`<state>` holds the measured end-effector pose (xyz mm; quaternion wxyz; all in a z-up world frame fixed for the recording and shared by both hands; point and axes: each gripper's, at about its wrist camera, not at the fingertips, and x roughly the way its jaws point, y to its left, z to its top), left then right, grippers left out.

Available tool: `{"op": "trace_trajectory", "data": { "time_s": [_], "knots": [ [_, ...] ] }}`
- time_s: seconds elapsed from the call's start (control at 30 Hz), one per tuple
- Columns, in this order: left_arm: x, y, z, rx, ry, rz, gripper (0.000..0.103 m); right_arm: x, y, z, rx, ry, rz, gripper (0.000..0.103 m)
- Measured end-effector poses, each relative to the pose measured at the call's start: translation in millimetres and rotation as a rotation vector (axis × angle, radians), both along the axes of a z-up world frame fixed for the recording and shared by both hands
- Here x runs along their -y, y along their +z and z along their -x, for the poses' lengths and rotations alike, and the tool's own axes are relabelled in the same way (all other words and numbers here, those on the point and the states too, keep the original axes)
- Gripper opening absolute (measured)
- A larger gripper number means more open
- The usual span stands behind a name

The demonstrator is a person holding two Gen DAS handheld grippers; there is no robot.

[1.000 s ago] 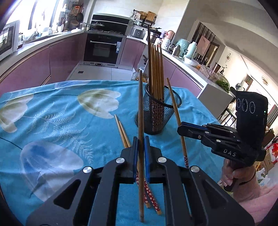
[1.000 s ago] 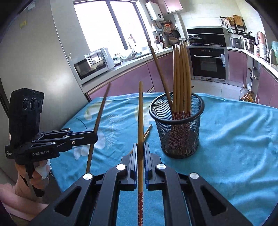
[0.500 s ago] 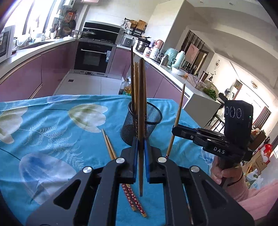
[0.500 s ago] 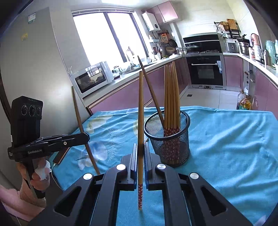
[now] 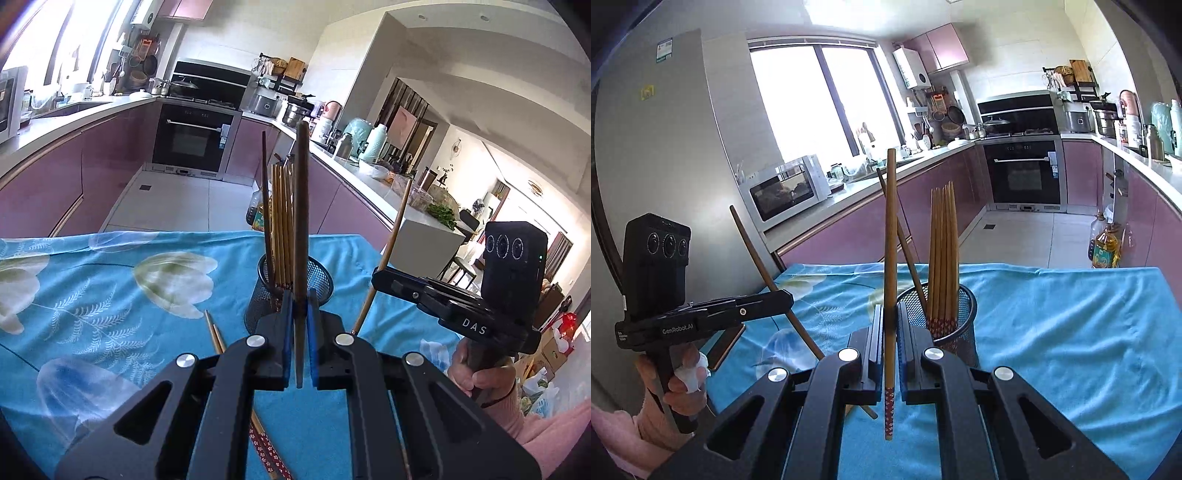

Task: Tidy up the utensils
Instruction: 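Lift both held chopsticks upright and carry them over the mesh cup, then lower both chopsticks into the mesh cup and open both tools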

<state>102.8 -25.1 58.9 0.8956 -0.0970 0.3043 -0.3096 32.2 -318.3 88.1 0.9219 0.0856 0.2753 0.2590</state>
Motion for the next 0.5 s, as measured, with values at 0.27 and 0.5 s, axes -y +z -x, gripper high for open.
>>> {"op": "trace_trajectory", "data": {
  "time_s": [0.27, 0.5],
  "knots": [
    [4.9, 21.3, -8.4, 0.049, 0.004, 0.003, 0.008, 1.9, 17.4, -7.9, 0.043, -0.013, 0.007, 0.006],
    [9.7, 43.5, -13.3, 0.099, 0.009, 0.006, 0.008, 0.5, 31.8, -13.7, 0.086, -0.012, 0.01, 0.006]
  ]
}}
